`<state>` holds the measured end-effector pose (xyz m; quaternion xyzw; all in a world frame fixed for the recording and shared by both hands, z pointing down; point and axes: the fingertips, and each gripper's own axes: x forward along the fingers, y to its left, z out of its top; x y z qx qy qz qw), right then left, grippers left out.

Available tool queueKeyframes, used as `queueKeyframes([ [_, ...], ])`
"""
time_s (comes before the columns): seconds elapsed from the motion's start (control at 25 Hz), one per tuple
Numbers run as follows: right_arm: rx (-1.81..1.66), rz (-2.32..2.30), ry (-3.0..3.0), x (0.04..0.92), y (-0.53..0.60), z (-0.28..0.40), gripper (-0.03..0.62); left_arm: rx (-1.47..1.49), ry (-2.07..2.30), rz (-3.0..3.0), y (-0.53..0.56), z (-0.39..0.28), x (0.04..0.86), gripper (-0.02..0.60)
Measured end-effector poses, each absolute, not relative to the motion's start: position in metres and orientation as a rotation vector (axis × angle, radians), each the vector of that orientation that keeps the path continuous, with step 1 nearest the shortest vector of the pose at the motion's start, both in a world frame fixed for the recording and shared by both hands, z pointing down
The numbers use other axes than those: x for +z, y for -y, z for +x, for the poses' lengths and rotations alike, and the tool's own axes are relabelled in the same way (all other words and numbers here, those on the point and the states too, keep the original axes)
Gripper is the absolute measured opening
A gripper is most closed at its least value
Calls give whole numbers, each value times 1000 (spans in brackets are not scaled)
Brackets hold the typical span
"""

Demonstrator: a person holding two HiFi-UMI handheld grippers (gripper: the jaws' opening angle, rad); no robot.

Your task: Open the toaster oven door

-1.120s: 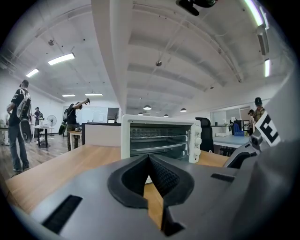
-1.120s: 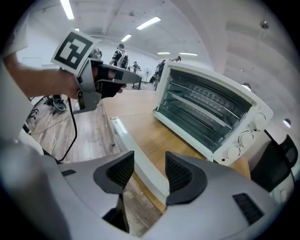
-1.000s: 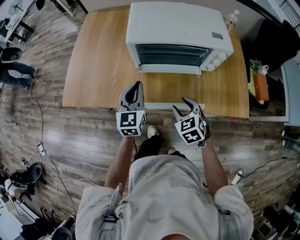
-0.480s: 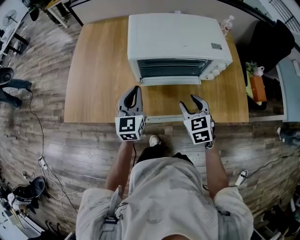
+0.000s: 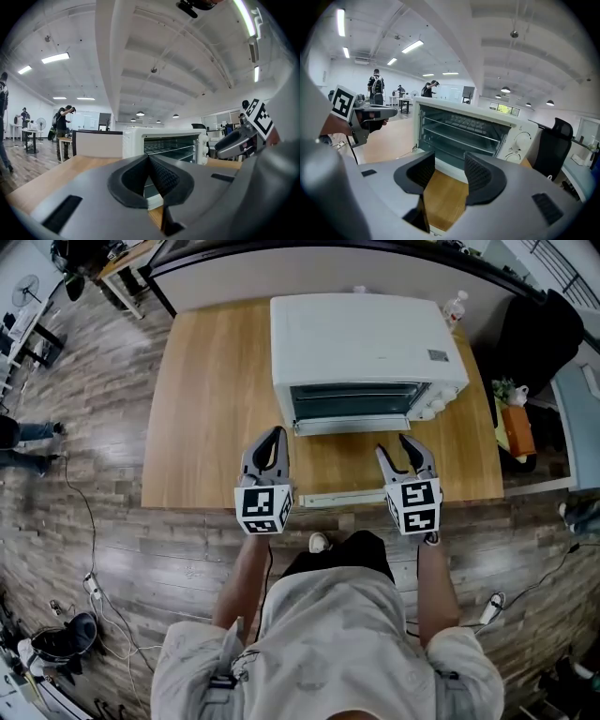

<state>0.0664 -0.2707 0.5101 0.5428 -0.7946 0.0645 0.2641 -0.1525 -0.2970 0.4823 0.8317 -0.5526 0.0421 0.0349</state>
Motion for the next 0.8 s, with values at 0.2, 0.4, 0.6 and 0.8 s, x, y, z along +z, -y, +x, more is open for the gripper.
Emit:
queueKeyframes([
  [0.2,131,1551,2156,487,278,82,212,106,1719,2563,298,-159,474,6],
  [0.4,85,1622,2177,465,287,93,210,87,1758,2564,299,-165,462,6],
  [0.6,56,1673,2220,446,298,95,210,106,1806,2575,301,-175,447,6],
  [0.8,1,1750,2300,423,302,101,209,90,1875,2569,304,-190,429,6],
])
